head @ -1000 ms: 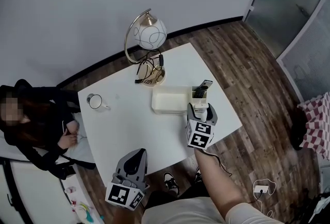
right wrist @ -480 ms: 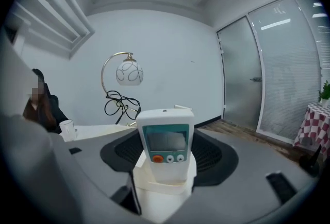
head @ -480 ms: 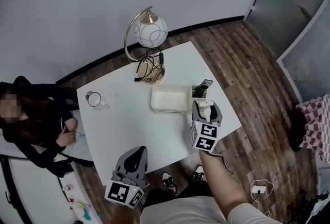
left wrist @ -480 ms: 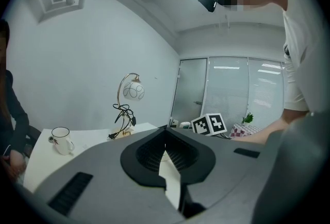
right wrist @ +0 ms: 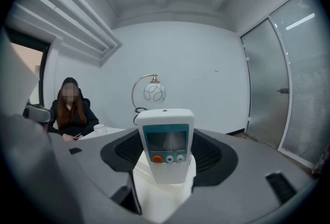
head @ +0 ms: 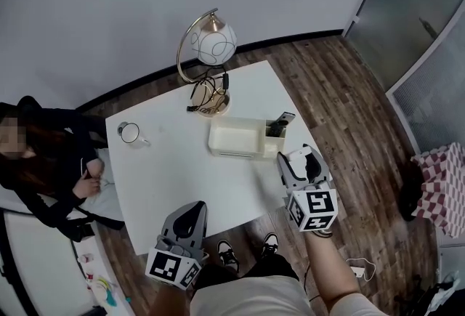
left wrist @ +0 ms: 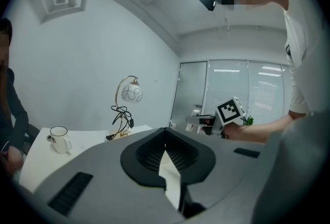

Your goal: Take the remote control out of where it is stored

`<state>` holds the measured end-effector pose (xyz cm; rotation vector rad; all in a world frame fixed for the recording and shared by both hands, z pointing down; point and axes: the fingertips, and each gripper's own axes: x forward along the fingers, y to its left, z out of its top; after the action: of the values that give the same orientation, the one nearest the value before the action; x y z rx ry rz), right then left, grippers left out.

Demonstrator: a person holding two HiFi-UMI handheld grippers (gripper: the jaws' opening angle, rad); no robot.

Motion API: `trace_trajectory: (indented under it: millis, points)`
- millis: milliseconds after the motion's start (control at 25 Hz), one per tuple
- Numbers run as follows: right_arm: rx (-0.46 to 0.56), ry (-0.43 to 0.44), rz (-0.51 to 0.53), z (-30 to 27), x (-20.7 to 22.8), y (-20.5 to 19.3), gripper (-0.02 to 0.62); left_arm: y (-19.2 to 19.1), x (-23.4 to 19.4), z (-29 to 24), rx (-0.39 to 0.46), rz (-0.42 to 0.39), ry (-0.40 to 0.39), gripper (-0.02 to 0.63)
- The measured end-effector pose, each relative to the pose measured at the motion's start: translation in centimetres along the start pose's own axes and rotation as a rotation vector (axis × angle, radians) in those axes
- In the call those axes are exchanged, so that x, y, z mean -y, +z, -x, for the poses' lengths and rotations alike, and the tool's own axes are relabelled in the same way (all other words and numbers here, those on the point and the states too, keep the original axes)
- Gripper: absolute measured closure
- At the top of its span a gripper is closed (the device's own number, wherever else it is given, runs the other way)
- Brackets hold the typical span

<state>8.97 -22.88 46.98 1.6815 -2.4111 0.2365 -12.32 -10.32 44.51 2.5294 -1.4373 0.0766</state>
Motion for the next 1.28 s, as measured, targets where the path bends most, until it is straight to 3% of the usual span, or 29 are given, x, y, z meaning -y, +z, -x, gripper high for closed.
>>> trace_trajectory:
  millis: [200,480,640,880,1000,1280]
  points:
    - [-0.153,0.153,0.109,1.6,-2.1,-2.6,0.304,0.0,0.0,0.4,0.013,0.010,0.015,0.598]
    - [-0.554,0.371,0.241,0.7,-5.5,-10.7,0.304,-0.4,-0.4,1.4,0.024,0.028,0.038,0.598]
    - [-0.762,0.447,0.339,-0.3,-7.1,-14.5,0.304,-0.8,-0.8,2.0,0.022,0.035,0.050,0.598]
    - [-1.033,0.524,0.596,-1.8,-8.4,-19.2,0.304,-1.4,-1.6,2.7,0.012,0.046,0.071,0.598]
    - [-1.097,0.568,0.654,-2.8,-9.3,-20.7,0.304,-1.6,-2.1,3.0,0.011,0.054,0.085,0.598]
    - [-1.104,0.592,0.679,-4.3,-10.3,-22.6,0.304,-2.1,-3.3,3.4,0.007,0.063,0.111,0.598]
